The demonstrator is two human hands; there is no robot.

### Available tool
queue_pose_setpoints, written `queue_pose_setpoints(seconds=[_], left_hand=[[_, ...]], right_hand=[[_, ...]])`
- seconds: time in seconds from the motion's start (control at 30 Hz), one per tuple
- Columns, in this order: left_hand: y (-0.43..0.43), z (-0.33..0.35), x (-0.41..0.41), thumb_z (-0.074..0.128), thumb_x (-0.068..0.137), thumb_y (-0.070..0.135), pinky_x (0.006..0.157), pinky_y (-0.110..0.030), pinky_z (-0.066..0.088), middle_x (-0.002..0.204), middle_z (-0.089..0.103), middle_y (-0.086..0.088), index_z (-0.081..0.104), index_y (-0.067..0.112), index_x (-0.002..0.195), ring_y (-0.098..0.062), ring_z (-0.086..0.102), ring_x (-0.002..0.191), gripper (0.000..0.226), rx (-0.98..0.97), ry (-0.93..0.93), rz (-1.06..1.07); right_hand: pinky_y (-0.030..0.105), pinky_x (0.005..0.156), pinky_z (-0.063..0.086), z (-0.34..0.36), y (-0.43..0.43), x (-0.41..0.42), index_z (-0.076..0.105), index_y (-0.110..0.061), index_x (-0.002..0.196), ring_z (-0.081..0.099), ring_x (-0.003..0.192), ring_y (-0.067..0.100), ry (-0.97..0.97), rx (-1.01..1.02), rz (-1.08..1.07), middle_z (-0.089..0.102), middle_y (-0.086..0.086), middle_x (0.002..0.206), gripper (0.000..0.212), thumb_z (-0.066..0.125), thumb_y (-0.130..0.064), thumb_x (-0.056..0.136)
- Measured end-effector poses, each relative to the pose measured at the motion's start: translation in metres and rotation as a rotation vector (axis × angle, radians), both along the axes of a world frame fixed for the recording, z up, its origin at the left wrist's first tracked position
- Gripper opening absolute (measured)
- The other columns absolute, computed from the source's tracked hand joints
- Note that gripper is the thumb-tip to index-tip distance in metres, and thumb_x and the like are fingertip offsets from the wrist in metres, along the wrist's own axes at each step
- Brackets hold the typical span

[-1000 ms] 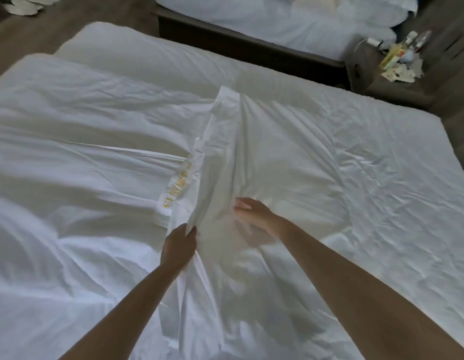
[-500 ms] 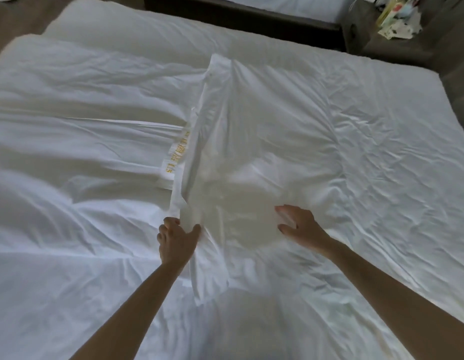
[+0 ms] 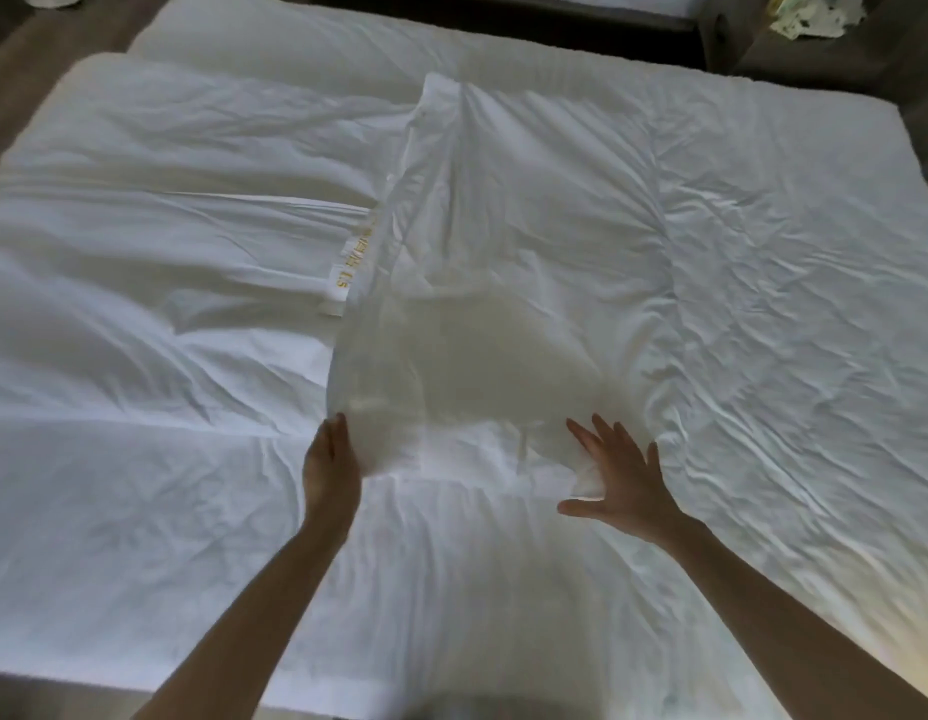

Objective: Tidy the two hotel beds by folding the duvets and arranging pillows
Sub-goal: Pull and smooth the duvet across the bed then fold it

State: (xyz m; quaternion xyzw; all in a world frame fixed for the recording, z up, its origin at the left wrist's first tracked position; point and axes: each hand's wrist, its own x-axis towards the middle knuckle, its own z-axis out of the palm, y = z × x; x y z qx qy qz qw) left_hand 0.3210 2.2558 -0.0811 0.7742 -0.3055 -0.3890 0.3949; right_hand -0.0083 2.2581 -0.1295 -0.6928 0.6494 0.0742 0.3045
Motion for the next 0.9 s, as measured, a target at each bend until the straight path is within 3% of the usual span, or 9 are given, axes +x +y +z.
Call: queue_pose_setpoints(seconds=[0.07,0.13,0.23,0.3,0.4,0.5,0.63,0.77,0.9], left_hand=[[-0.016,0.024,0.022,0.031,0.105,0.033,0.065,-0.028,0.035,0.087,0.058,-0.003,0.059,0.011,0.101,-0.017,0.052,0.078,0.035,-0.132,-0.115,-0.004],[-0.025,0.026,0.041,0.032,0.105,0.034,0.061,-0.034,0.034,0.077,0.054,-0.005,0.056,0.009,0.092,-0.022,0.051,0.072,0.037,-0.071,-0.257,-0.147],[-0.022,-0.010,0.061,0.040,0.102,0.031,0.080,-0.040,0.041,0.106,0.060,-0.021,0.056,-0.003,0.113,-0.040,0.055,0.103,0.039,0.275,-0.371,-0.334],[-0.016,-0.030,0.065,0.047,0.099,0.038,0.092,-0.043,0.042,0.125,0.054,-0.026,0.044,-0.003,0.129,-0.042,0.051,0.115,0.051,0.426,-0.340,-0.364],[-0.023,-0.038,0.055,0.053,0.082,0.067,0.085,-0.041,0.047,0.120,0.058,-0.017,0.043,0.004,0.132,-0.036,0.056,0.107,0.080,0.353,-0.197,-0.284],[-0.047,-0.042,0.042,0.065,0.077,0.066,0.084,-0.034,0.045,0.120,0.058,-0.006,0.041,0.009,0.136,-0.029,0.057,0.109,0.085,0.261,-0.135,-0.263],[-0.077,-0.067,0.024,0.079,0.044,0.078,0.094,-0.037,0.051,0.121,0.061,0.000,0.042,0.017,0.137,-0.022,0.061,0.110,0.117,0.313,0.118,-0.309],[-0.085,-0.080,-0.007,0.081,0.063,0.060,0.090,-0.040,0.049,0.127,0.054,-0.005,0.024,0.015,0.145,-0.029,0.055,0.114,0.110,0.403,0.061,-0.302],[-0.092,-0.051,-0.024,0.067,0.079,0.058,0.090,-0.040,0.047,0.126,0.060,-0.013,0.041,0.018,0.138,-0.037,0.055,0.115,0.076,0.315,-0.348,-0.422]], right_hand=[[0.055,0.117,-0.001,0.002,0.002,-0.006,-0.013,-0.053,0.142,-0.007,0.149,0.020,0.072,-0.018,-0.006,-0.008,-0.007,0.162,0.106,0.072,-0.043,0.080],[0.054,0.119,0.009,0.002,0.003,-0.010,-0.014,-0.051,0.143,-0.002,0.149,0.024,0.131,-0.057,-0.025,-0.004,-0.004,0.163,0.107,0.072,-0.032,0.081],[0.058,0.116,0.017,-0.002,0.010,-0.010,-0.008,-0.045,0.148,-0.001,0.148,0.035,0.195,-0.075,-0.075,-0.003,0.001,0.163,0.106,0.073,-0.035,0.080],[0.063,0.112,0.020,-0.008,0.019,-0.008,-0.008,-0.043,0.149,-0.005,0.145,0.045,0.212,-0.070,-0.121,-0.009,0.001,0.162,0.105,0.072,-0.035,0.082],[0.067,0.107,0.027,-0.017,0.026,-0.005,-0.011,-0.050,0.146,-0.001,0.140,0.057,0.242,-0.089,-0.206,-0.017,0.004,0.161,0.108,0.074,-0.035,0.080],[0.066,0.102,0.035,-0.029,0.025,-0.005,-0.010,-0.051,0.148,0.007,0.138,0.059,0.284,-0.158,-0.234,-0.017,0.008,0.160,0.113,0.076,-0.029,0.077],[0.060,0.099,0.041,-0.044,0.022,-0.007,-0.001,-0.050,0.150,0.016,0.137,0.056,0.305,-0.188,-0.207,-0.010,0.010,0.162,0.100,0.058,-0.007,0.081],[0.053,0.099,0.045,-0.041,0.013,-0.008,0.002,-0.048,0.149,0.021,0.138,0.052,0.313,-0.150,-0.186,0.003,0.010,0.162,0.093,0.048,-0.003,0.083],[0.047,0.098,0.048,-0.018,0.004,-0.012,0.015,-0.051,0.148,0.021,0.142,0.043,0.243,-0.118,-0.218,0.015,0.004,0.161,0.088,0.041,0.002,0.084]])
